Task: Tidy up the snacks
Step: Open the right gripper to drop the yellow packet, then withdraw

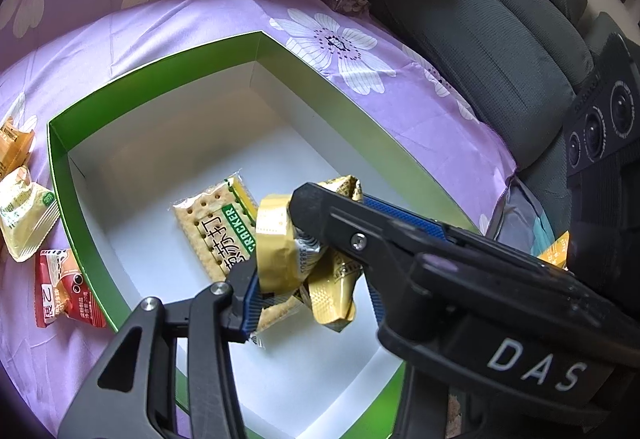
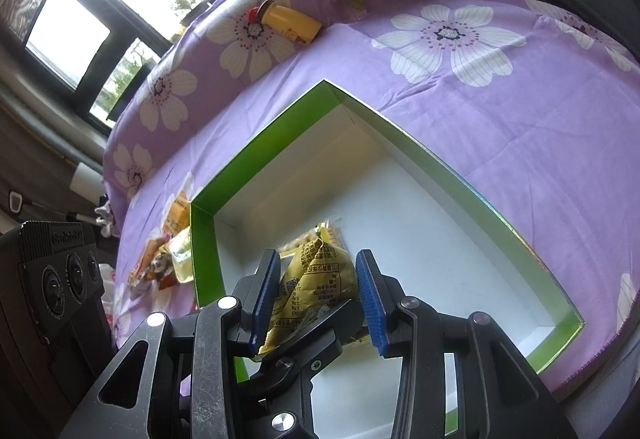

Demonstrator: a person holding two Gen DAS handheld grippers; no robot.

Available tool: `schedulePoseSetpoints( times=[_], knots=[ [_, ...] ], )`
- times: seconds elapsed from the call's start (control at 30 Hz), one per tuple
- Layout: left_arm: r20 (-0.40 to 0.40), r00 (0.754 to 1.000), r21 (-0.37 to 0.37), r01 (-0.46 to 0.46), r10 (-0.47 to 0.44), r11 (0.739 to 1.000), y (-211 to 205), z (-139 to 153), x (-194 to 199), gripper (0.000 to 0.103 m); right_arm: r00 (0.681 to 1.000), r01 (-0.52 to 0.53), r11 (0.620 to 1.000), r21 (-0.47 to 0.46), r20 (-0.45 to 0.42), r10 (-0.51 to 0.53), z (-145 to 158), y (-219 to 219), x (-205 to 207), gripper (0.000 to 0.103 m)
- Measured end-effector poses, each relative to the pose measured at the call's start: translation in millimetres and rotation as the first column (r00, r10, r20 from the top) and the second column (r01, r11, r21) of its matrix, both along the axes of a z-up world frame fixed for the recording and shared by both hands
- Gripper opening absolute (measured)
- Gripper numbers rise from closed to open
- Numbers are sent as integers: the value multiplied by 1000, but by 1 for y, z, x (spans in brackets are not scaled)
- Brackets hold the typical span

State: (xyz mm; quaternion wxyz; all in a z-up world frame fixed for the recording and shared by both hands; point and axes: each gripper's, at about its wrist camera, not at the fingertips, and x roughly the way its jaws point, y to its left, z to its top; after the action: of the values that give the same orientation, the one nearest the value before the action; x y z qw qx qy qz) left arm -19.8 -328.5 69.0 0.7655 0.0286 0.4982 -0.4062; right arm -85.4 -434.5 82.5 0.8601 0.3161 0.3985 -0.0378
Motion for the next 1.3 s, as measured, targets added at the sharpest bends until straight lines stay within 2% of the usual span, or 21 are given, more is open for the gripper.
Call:
schedulePoseSetpoints(
  times=[0.23,0.4,0.6,0.67,0.73,0.83,0.9,1.0,1.13,1.2,1.3],
  knots=[
    [-28,999,-1,-16,16,1000,3,-4,1,46,1000,4,1000,-5,-19,-4,-2,0,1,42],
    [-36,999,-21,-39,38,999,20,6,1,49,1000,18,1000,-9,-1,-18,5,2,-2,43],
    [11,995,-19,-96,96,995,47,37,0,56,997,37,999,4,73,-37,22,4,-13,60],
    [37,995,-22,-93,94,995,55,50,1,66,993,50,999,7,102,-51,29,4,-19,66],
    [65,991,-33,-111,113,993,66,60,2,68,990,69,998,-2,126,-69,35,6,-22,69],
    [74,986,-47,-143,147,989,88,71,7,77,978,144,990,3,153,-143,42,8,-28,72],
    [65,983,-50,-171,174,984,100,77,11,77,971,176,984,1,164,-174,44,12,-29,77],
    [63,975,-50,-209,212,977,122,88,16,77,973,155,988,-14,173,-151,47,23,-28,80],
    [62,954,-60,-290,294,955,169,96,22,87,983,84,995,-56,169,-73,48,42,-19,81],
    [53,935,-69,-346,350,936,197,95,25,87,985,74,995,-60,161,-63,47,49,-14,81],
    [60,892,-77,-444,448,893,238,91,30,87,989,49,995,-87,144,-36,45,62,-6,81]
  ],
)
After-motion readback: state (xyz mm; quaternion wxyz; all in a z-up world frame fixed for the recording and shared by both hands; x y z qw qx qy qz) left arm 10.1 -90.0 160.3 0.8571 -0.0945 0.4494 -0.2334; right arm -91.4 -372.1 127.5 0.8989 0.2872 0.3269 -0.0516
